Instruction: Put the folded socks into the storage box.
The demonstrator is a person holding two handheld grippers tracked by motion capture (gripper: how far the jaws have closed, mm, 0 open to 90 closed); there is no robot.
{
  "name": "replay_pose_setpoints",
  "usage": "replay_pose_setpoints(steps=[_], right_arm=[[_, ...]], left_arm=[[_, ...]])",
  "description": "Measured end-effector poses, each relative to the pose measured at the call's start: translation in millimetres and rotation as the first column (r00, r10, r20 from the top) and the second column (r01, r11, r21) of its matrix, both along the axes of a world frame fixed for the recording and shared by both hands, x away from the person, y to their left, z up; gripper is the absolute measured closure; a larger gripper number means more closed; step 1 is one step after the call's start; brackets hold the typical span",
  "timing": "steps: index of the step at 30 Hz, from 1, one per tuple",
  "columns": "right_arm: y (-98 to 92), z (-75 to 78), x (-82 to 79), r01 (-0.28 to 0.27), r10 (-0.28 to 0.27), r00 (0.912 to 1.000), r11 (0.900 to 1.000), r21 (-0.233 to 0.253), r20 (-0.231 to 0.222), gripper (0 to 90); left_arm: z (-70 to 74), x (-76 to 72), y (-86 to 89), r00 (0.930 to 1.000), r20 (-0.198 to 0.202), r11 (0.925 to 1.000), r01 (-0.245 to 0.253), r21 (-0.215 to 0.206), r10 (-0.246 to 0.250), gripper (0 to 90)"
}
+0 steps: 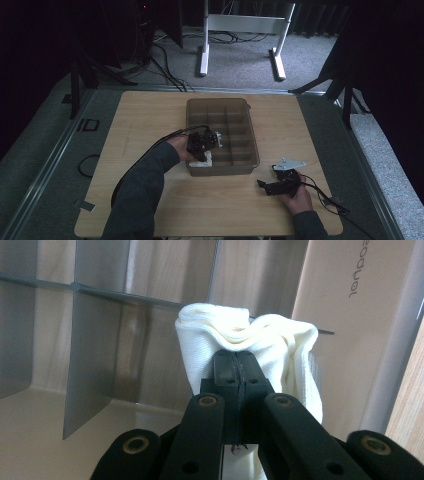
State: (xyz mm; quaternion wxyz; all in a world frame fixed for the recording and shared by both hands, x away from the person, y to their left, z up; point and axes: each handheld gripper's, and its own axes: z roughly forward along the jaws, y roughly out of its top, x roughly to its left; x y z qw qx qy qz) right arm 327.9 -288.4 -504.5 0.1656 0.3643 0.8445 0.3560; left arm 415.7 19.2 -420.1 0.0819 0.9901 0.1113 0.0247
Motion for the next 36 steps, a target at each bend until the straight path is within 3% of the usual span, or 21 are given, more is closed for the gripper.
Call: replay_pose_setpoints(steps=[17,26,36], right_arm=[[-0.1,0.0,0.0,0.0,0.0,1.0,1.0,-0.001,0.0,12.2],[-0.1,0.0,0.0,-0.001,0.001,1.0,1.0,-0.001,0.0,12.2],[0.0,0.0,0.0,0.0,0.0,1.0,1.0,0.0,0.0,12.2]], left_arm=[[-9.7,-0.3,-2.6,0.9999,-0.011,0.9997,0.003,0.023,-0.003,90.0],[-20.8,-0.5,-5.7,0.9999,-0.01,0.9986,0.008,0.052,-0.008,90.0],[-22.3,-1.3,-10.6,0.9999,-0.004,0.9961,0.012,0.087,-0.012,90.0]])
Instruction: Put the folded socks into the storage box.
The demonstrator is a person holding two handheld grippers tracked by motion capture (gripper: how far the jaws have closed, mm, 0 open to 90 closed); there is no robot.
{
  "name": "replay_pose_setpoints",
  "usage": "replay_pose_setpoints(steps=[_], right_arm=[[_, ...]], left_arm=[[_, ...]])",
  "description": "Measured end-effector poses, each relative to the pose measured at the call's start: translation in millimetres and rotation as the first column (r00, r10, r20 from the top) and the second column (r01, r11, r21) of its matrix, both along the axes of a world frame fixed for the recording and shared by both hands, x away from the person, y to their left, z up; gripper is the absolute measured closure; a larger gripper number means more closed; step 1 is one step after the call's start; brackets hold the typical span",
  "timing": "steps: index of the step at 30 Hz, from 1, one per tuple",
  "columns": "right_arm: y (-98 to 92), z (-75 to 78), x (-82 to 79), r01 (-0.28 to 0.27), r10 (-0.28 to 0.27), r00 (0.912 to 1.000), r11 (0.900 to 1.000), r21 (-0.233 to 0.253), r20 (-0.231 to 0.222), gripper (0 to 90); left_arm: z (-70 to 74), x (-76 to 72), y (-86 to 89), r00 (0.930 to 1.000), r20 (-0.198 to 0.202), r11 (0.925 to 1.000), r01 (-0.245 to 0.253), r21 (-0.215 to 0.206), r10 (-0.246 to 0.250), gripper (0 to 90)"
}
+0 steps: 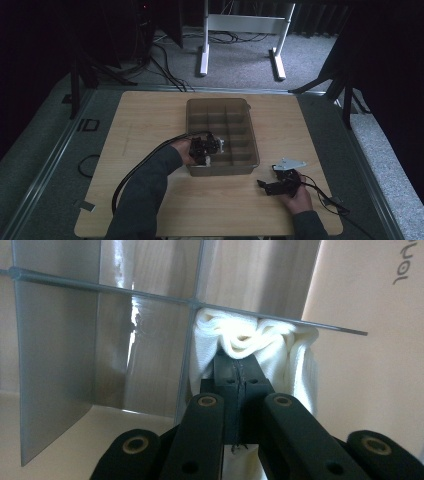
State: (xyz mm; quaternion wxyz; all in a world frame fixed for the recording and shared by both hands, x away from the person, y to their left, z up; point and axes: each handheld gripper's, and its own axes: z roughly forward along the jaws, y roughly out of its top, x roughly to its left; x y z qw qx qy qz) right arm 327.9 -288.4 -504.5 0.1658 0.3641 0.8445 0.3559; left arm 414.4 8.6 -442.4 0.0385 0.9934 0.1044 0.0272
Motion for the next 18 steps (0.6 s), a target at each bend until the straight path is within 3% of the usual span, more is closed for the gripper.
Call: replay_pose_setpoints(steps=[4,18], right_arm=[[0.0,0.0,0.0,0.0,0.0,1.0,1.0,-0.001,0.0,12.3],[0.0,0.0,0.0,0.0,0.0,1.0,1.0,0.0,0.0,12.2]], left_arm=[[-5.5,-0.6,-5.6,0.9999,0.008,0.9992,0.011,0.039,-0.011,90.0],[-5.8,-0.3,-5.2,1.0,0.005,0.9995,0.006,0.031,-0.006,88.6]])
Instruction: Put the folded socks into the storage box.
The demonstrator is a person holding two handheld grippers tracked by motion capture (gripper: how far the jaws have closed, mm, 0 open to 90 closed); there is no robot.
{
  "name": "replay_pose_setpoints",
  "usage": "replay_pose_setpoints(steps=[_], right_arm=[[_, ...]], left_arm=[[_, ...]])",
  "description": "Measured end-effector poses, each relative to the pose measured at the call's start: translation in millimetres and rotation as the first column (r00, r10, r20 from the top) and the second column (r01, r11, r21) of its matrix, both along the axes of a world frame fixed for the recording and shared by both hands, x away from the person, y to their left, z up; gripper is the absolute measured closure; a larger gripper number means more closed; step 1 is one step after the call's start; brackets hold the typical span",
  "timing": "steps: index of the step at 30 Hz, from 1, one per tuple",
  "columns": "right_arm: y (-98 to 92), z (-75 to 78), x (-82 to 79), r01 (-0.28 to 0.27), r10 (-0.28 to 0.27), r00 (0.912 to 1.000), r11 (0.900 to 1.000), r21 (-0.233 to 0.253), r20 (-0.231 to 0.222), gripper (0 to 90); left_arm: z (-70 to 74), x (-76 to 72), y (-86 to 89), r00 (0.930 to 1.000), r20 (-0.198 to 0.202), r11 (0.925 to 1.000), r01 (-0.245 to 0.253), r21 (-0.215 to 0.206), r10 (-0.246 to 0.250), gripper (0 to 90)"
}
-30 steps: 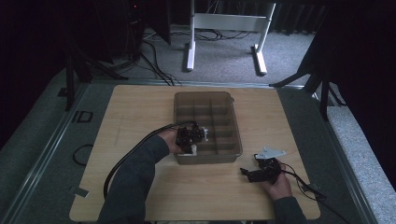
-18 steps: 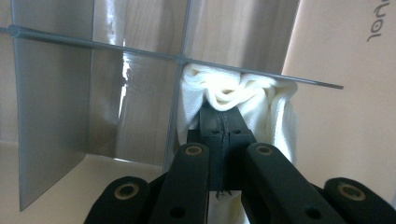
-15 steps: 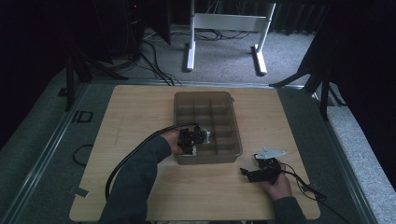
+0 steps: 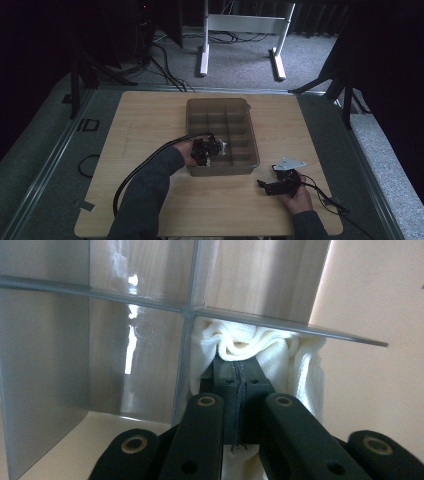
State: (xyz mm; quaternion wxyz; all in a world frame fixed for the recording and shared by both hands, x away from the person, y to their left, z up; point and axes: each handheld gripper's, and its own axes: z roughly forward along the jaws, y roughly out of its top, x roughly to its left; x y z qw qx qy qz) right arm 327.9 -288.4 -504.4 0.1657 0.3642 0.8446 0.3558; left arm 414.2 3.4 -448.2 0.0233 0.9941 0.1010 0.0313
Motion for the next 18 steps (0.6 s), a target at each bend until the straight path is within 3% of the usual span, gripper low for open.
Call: replay_pose_setpoints(steps=[3,6,11,17,18], right_arm=[[0.0,0.0,0.0,0.0,0.0,1.0,1.0,0.0,0.0,12.2],[0.0,0.0,0.0,0.0,0.0,1.0,1.0,0.0,0.0,12.3],[0.0,0.0,0.0,0.0,0.0,1.0,1.0,0.001,0.0,12.2],[0.0,0.0,0.0,0.0,0.0,1.0,1.0,0.001,0.0,12.3],[0.0,0.0,0.0,0.0,0.0,1.0,1.0,0.0,0.0,12.3]], left_arm=[[3.4,-1.1,0.4,1.0,0.007,1.0,0.007,0.002,-0.007,85.6],[11.1,-2.3,5.0,0.9999,0.016,0.9998,-0.004,-0.021,0.005,79.5],[28.1,-5.5,15.5,0.9995,0.021,0.9954,-0.021,-0.094,0.024,67.2],[43.0,-9.6,28.1,0.9977,0.054,0.989,-0.032,-0.145,0.04,65.7],[46.7,-10.5,34.1,0.9971,0.057,0.9831,-0.039,-0.179,0.05,65.7]])
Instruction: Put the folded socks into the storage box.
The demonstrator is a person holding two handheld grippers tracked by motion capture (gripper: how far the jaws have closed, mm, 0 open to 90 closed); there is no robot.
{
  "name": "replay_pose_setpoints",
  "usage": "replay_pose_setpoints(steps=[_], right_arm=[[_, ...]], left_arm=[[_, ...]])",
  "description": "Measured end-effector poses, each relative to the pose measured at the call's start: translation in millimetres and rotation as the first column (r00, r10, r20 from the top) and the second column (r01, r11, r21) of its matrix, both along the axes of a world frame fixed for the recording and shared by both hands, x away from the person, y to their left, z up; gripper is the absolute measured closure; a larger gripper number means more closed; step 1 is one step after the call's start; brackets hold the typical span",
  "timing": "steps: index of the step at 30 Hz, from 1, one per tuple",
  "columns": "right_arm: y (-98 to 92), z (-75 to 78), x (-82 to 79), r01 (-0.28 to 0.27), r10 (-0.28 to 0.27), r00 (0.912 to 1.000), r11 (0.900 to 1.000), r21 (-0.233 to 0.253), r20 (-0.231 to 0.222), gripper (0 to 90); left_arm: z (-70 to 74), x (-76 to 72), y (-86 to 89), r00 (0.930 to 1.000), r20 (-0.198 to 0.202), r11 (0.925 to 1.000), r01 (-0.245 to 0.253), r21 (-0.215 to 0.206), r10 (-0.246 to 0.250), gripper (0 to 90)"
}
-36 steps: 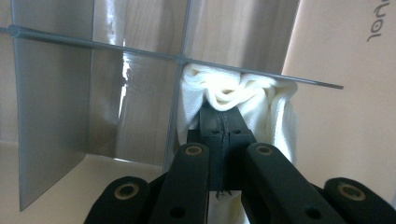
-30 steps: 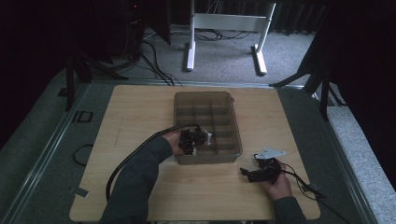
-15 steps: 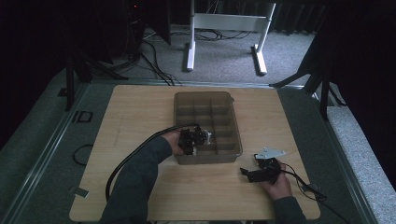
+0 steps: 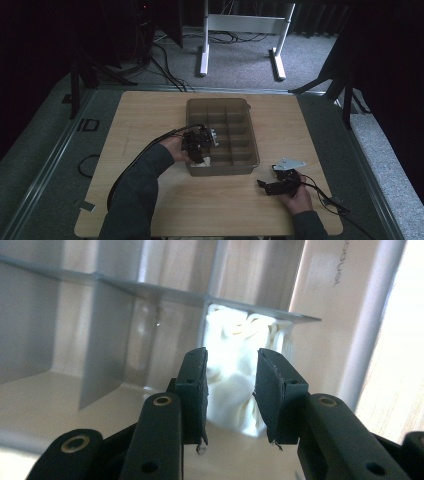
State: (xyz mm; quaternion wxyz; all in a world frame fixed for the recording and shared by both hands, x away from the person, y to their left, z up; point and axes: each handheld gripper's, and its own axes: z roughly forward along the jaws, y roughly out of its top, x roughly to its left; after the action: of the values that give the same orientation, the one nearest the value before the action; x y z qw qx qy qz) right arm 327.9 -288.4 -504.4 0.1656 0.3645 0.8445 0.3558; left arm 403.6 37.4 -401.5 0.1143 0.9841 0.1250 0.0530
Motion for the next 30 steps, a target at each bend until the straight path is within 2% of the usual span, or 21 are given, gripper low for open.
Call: replay_pose_setpoints(steps=[2,4,6,7,8,11,13,15,16,18,21,24,25,27,28,30], right_arm=[[0.0,0.0,0.0,0.0,0.0,1.0,1.0,0.0,0.0,12.2],[0.0,0.0,0.0,0.0,0.0,1.0,1.0,-0.001,0.0,12.2],[0.0,0.0,0.0,0.0,0.0,1.0,1.0,0.0,0.0,12.2],[0.0,0.0,0.0,0.0,0.0,1.0,1.0,0.0,0.0,12.3],[0.0,0.0,0.0,-0.001,0.001,1.0,1.0,0.0,0.0,12.2],[0.0,0.0,0.0,0.0,0.0,1.0,1.0,0.0,0.0,12.3],[0.0,0.0,0.0,-0.001,0.001,1.0,1.0,0.0,0.0,12.3],[-0.1,0.0,0.0,-0.001,0.001,1.0,1.0,-0.001,0.0,12.2],[0.0,0.0,0.0,0.0,0.0,1.0,1.0,0.0,0.0,12.3],[0.0,0.0,0.0,-0.001,0.001,1.0,1.0,0.0,0.0,12.3],[-0.1,0.0,0.0,-0.001,0.001,1.0,1.0,-0.001,0.0,12.3],[0.0,0.0,0.0,-0.001,0.001,1.0,1.0,0.0,0.0,12.3],[-0.1,0.0,0.0,-0.001,0.001,1.0,1.0,-0.001,0.0,12.3],[0.0,0.0,0.0,0.0,0.0,1.0,1.0,-0.001,0.0,12.3],[0.0,0.0,0.0,0.0,0.0,1.0,1.0,-0.001,0.0,12.3],[0.0,0.0,0.0,-0.001,0.001,1.0,1.0,0.0,0.001,12.3]], left_arm=[[2.0,-1.3,6.2,0.9998,0.008,0.9989,-0.02,-0.041,0.021,65.7],[3.7,-2.4,11.7,0.9987,0.035,0.9983,-0.036,-0.045,0.037,65.0],[5.2,-3.3,15.0,0.998,0.044,0.9973,-0.044,-0.059,0.046,64.4],[7.9,-4.6,20.6,0.9974,0.048,0.9934,-0.048,-0.104,0.053,64.4],[9.5,-4.8,24.6,0.9972,0.047,0.9903,-0.052,-0.129,0.058,64.3],[11.4,-5.1,35.2,0.9936,0.062,0.9816,-0.082,-0.172,0.094,64.3],[11.8,-5.1,43.4,0.9909,0.054,0.9693,-0.109,-0.221,0.123,64.1],[11.5,-4.9,50.3,0.9855,0.068,0.9615,-0.136,-0.239,0.156,62.6],[11.2,-5.1,53.9,0.9816,0.078,0.955,-0.149,-0.256,0.174,62.0],[10.6,-4.5,61.9,0.9753,0.075,0.9369,-0.176,-0.302,0.207,60.3],[8.2,-5.3,71.5,0.961,0.089,0.9129,-0.217,-0.346,0.262,59.0],[4.8,-6.2,81.8,0.9412,0.097,0.8802,-0.262,-0.396,0.324,57.4],[3.6,-6.3,85.5,0.9345,0.1,0.8723,-0.275,-0.404,0.341,56.5],[-0.2,-6.8,91.9,0.9171,0.104,0.8503,-0.308,-0.427,0.385,55.8],[-2.2,-6.6,95.2,0.912,0.104,0.8448,-0.318,-0.43,0.397,55.2],[-7.4,-6.7,100.5,0.8953,0.108,0.8288,-0.348,-0.439,0.432,54.4]])
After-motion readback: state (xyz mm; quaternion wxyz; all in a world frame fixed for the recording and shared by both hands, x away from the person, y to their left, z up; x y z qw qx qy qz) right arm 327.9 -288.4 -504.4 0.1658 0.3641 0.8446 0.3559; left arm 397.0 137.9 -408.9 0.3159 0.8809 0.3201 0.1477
